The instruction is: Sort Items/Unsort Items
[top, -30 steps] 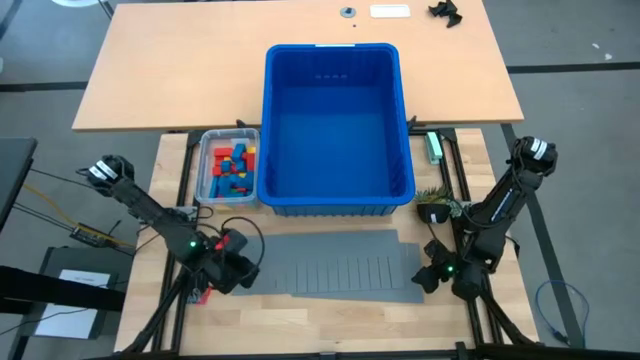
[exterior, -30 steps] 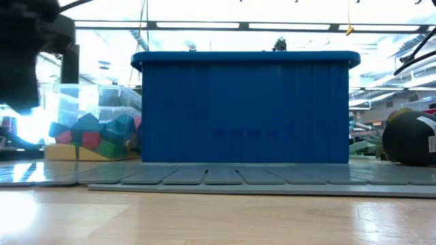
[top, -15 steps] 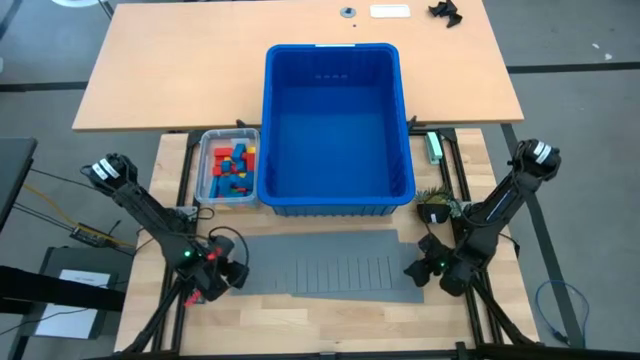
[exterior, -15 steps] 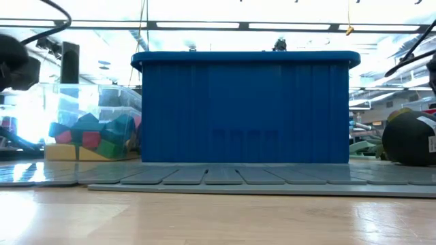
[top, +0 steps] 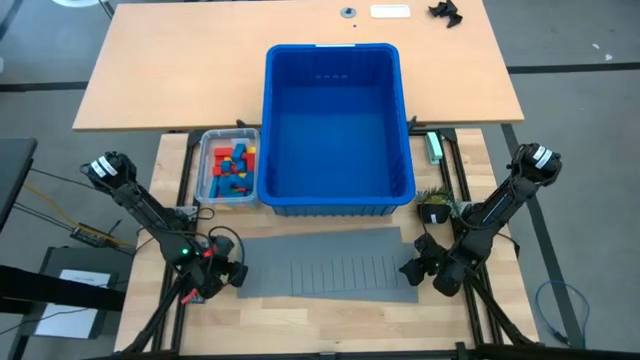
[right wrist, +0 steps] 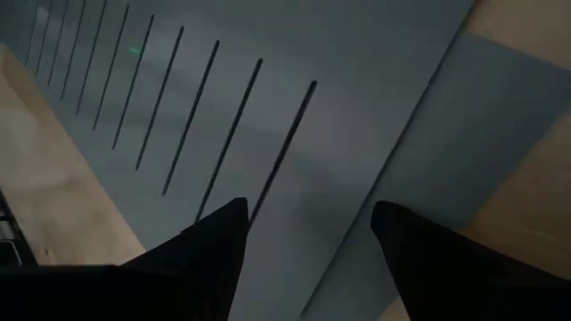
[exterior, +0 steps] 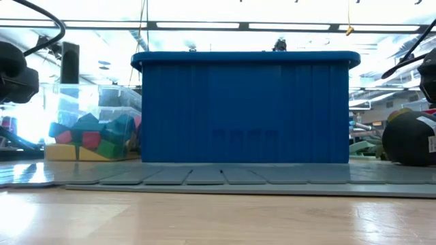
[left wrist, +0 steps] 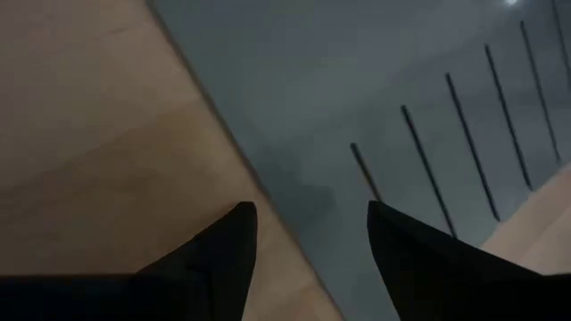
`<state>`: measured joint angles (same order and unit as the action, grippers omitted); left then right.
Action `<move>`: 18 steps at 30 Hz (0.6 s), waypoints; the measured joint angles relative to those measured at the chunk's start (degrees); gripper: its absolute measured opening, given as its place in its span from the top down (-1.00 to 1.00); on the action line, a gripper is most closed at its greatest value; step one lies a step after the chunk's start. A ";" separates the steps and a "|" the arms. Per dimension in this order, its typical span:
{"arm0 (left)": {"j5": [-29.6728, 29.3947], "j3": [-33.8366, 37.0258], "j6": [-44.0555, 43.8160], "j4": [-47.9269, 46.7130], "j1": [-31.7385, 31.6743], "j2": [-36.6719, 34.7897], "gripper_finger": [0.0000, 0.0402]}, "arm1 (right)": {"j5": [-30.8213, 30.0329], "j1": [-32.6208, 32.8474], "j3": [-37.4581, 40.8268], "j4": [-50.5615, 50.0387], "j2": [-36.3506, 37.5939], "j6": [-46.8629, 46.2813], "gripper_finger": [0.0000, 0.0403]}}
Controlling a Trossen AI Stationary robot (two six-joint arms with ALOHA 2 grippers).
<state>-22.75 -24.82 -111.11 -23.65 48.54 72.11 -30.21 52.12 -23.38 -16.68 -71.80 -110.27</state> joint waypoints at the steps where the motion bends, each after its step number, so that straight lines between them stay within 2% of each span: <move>1: -0.44 0.06 0.40 0.41 -0.04 0.06 -0.11 | -0.12 0.01 -0.02 0.00 -0.35 0.01 -0.26; 11: -2.33 0.11 2.69 3.26 -0.03 3.02 -0.11 | -1.04 -0.04 -0.22 4.54 -5.27 1.98 -0.26; 18: -2.66 0.03 2.94 3.36 0.08 3.98 -0.11 | -5.35 1.58 0.10 6.52 -5.81 2.44 -0.18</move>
<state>-25.41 -24.79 -108.17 -20.29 48.62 76.09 -35.56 53.70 -23.28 -10.16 -77.61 -107.83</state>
